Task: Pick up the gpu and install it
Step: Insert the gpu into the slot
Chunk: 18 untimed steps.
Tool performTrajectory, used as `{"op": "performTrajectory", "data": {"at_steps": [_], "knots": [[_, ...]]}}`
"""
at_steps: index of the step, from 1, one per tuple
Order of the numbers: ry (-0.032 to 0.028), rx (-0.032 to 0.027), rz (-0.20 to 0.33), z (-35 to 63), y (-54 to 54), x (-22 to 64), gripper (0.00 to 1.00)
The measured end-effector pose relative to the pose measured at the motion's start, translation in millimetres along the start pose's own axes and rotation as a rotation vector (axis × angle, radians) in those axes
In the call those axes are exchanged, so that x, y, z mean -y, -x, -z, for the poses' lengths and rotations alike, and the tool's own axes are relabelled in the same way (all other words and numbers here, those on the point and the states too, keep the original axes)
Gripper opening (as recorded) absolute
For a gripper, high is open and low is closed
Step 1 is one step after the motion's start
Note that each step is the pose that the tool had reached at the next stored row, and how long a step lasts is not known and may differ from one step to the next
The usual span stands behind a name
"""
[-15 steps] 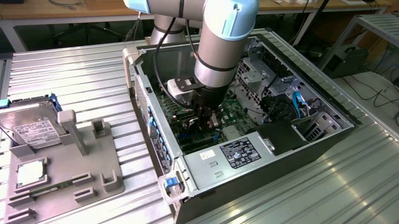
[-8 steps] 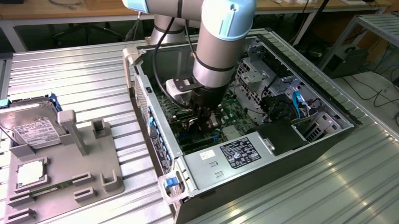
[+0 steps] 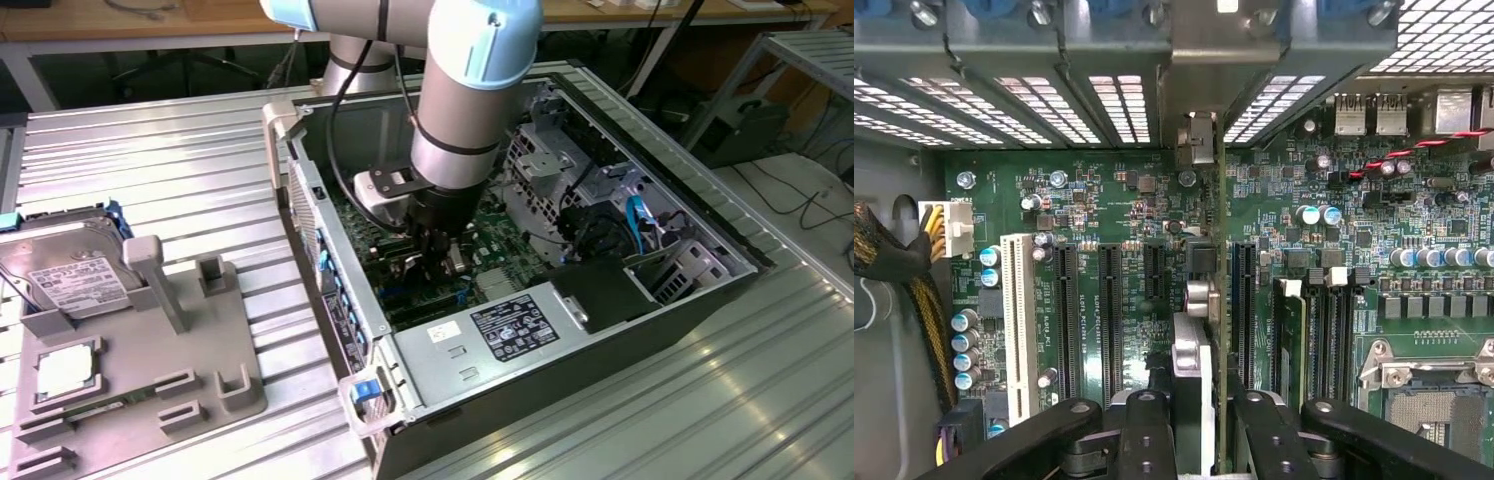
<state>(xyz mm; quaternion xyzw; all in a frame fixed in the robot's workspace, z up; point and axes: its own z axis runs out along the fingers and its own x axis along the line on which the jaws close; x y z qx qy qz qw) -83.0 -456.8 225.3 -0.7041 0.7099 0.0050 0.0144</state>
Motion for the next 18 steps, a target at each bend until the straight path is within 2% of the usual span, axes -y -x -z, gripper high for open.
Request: {"op": "performTrajectory", "data": {"at_steps": [1,2,4,5,6,7,8,9,11,15,18], "knots": [[0.0000,0.0000,0.000,0.4,0.0,0.0,0.28],[-0.0019,0.0034,0.000,0.0,0.5,0.2,0.28],[-0.0010,0.0011,0.000,2.8,0.4,0.1,0.29],[-0.0002,-0.0007,0.000,5.0,0.4,0.1,0.35],[-0.0008,0.0004,0.000,6.4,0.6,0.2,0.35],[-0.0006,-0.0004,0.000,9.2,0.7,0.2,0.42],[-0.0018,0.0002,0.000,12.0,1.1,0.2,0.42],[-0.0026,-0.0003,0.000,20.6,1.7,0.5,0.42],[-0.0038,-0.0005,0.000,31.3,2.2,0.7,0.42],[-0.0058,-0.0005,0.000,48.0,2.9,1.1,0.42],[-0.0063,-0.0025,0.000,55.1,3.1,1.3,0.42]]}}
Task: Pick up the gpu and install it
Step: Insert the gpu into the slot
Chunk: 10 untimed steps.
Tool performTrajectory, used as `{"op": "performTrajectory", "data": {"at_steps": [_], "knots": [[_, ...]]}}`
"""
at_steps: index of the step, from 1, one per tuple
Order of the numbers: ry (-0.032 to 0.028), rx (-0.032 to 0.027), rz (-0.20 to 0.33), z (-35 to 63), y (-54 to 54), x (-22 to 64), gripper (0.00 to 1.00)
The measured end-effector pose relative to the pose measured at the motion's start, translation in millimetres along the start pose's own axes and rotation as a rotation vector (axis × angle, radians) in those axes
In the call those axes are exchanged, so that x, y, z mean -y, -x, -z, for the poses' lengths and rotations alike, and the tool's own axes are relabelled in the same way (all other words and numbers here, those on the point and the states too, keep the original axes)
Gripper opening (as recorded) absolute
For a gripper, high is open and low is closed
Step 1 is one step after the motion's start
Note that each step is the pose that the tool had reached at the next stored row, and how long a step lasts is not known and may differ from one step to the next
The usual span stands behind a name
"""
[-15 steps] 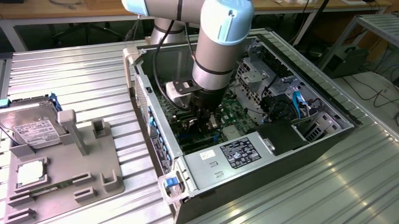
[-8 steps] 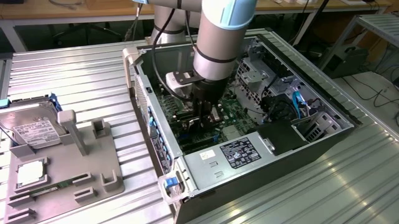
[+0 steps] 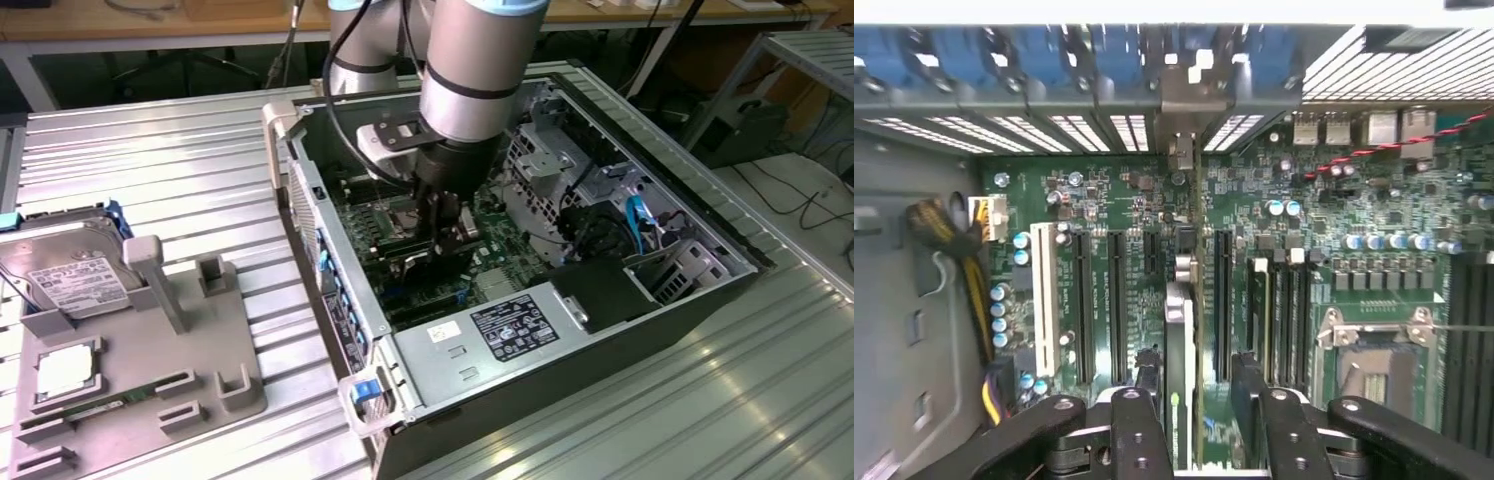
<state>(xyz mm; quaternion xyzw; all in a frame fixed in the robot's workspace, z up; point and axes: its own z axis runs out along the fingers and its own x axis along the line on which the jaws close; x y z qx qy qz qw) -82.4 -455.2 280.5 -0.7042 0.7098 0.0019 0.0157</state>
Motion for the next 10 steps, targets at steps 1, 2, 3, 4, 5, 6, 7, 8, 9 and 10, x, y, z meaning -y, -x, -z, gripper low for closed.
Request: {"op": "performTrajectory", "data": {"at_steps": [1,2,3,4,5,6,7,8,9,10], "knots": [[0.0000,-0.0012,0.000,0.9,0.0,0.0,0.42],[0.0000,-0.0020,0.000,2.2,0.1,0.0,0.42],[-0.0001,-0.0023,0.000,4.8,0.1,0.1,0.42],[-0.0004,-0.0025,0.000,10.9,0.3,0.3,0.42],[-0.0006,-0.0031,0.000,11.8,0.4,0.3,0.42],[-0.0006,-0.0031,0.000,11.8,0.4,0.3,0.42],[-0.0007,-0.0030,0.000,11.8,0.4,0.3,0.42],[-0.0006,-0.0031,0.000,11.8,0.4,0.3,0.40],[-0.0006,-0.0032,0.000,11.8,0.3,0.3,0.34],[-0.0006,-0.0032,0.000,11.8,0.3,0.3,0.34]]}}
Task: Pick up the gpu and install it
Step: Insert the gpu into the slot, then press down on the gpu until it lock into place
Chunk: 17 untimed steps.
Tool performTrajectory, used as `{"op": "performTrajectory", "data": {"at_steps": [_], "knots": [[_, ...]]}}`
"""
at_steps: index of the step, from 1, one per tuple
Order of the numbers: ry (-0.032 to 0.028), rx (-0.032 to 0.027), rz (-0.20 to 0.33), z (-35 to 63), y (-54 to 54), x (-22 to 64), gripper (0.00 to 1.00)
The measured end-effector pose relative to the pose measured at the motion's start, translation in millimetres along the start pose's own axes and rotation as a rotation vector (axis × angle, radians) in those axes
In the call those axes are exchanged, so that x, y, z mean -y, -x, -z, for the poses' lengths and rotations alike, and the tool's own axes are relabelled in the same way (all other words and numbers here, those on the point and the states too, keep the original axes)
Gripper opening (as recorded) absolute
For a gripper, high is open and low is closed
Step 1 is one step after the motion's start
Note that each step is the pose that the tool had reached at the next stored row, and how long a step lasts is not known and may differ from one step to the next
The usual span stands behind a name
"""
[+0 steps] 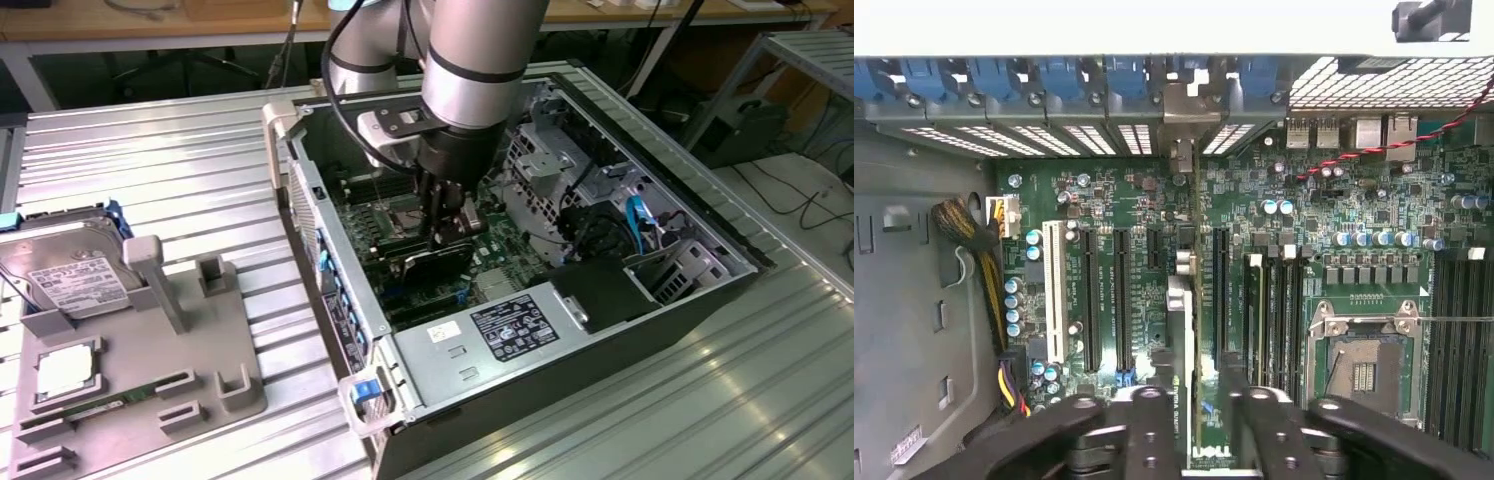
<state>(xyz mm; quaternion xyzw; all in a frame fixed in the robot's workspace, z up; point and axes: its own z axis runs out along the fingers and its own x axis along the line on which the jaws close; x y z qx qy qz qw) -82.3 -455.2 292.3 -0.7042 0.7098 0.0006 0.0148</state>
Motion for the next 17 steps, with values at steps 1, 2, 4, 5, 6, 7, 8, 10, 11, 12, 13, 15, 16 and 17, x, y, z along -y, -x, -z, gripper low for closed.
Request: {"op": "performTrajectory", "data": {"at_steps": [1,2,4,5,6,7,8,10,11,12,13,15,16,17], "knots": [[-0.0001,0.0000,0.000,0.0,0.0,0.0,0.27],[0.0000,0.0000,0.000,0.0,0.0,0.0,0.22],[0.0000,0.0000,0.000,0.0,0.0,0.0,0.15],[0.0000,0.0000,0.000,0.0,0.0,0.0,0.11],[0.0000,0.0000,0.000,0.0,0.0,0.0,0.11],[0.0000,0.0000,0.000,0.0,0.0,0.0,0.11],[0.0000,0.0000,0.000,0.0,0.0,0.0,0.11],[0.0000,0.0000,0.000,0.0,0.0,0.0,0.11],[0.0000,0.0000,0.000,0.0,0.0,0.0,0.11],[0.0000,0.0000,0.000,0.0,0.0,0.0,0.11],[0.0000,0.0000,0.000,0.0,0.0,0.0,0.11],[0.0000,0.0000,0.000,0.0,0.0,0.0,0.11],[0.0000,0.0000,0.000,0.0,0.0,0.0,0.11],[0.0000,0.0000,0.000,0.0,0.0,0.0,0.11]]}}
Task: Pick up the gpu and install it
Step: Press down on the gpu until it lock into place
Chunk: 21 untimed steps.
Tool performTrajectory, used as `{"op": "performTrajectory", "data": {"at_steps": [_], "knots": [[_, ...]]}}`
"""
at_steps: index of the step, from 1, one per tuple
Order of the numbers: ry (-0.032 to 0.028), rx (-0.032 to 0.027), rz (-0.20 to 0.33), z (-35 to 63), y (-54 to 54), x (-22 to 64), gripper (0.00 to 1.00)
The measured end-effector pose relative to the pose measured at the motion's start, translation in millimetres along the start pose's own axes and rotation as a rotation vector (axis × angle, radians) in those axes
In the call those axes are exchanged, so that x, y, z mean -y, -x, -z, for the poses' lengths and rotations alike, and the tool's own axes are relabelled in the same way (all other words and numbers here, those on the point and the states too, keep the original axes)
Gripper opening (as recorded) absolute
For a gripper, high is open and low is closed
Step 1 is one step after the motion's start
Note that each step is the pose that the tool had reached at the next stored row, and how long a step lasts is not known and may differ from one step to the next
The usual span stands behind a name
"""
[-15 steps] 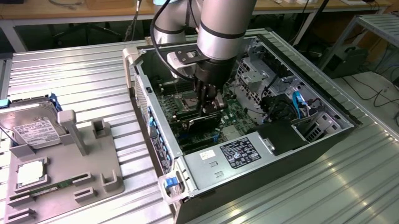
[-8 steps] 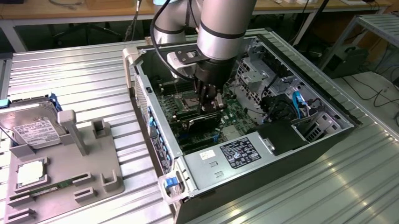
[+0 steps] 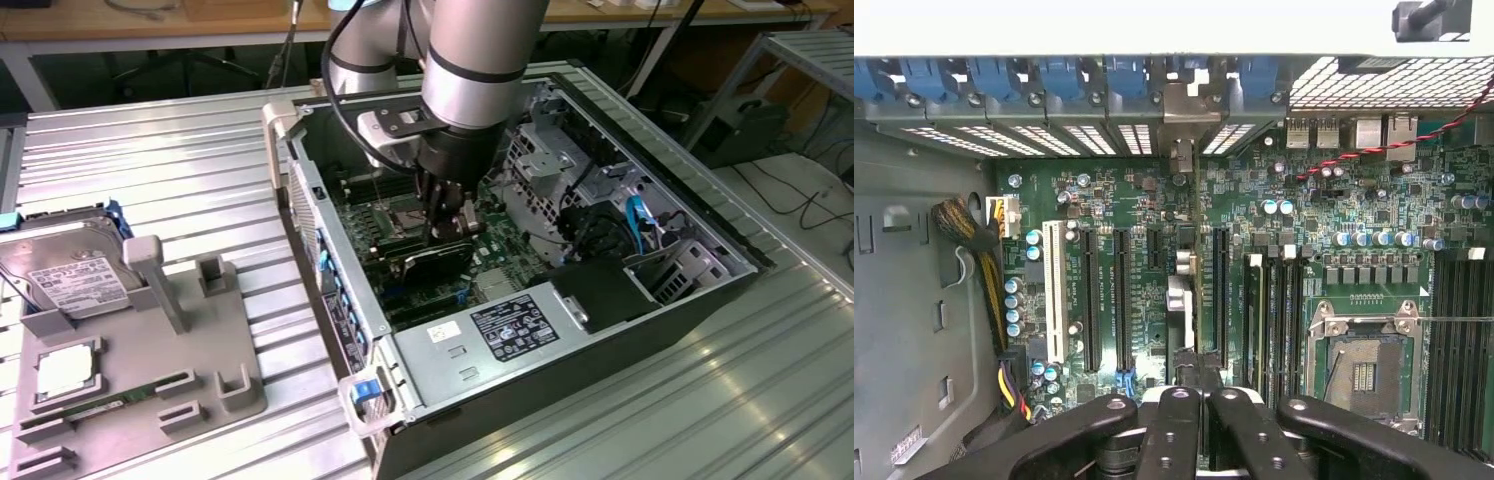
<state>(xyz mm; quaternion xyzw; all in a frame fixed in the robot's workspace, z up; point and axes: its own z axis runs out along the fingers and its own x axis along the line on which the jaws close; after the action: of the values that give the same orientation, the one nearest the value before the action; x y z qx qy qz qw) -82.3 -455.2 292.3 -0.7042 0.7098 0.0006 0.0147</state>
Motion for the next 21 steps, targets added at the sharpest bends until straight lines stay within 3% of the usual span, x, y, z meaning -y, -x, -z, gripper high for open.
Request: {"op": "performTrajectory", "data": {"at_steps": [4,10,21], "knots": [[0.0001,-0.0002,0.000,0.1,-0.1,-3.4,0.11],[0.0001,-0.0001,0.000,0.2,-0.2,-21.8,0.11],[0.0054,-0.0010,0.001,-0.1,-0.3,-40.6,0.11]]}}
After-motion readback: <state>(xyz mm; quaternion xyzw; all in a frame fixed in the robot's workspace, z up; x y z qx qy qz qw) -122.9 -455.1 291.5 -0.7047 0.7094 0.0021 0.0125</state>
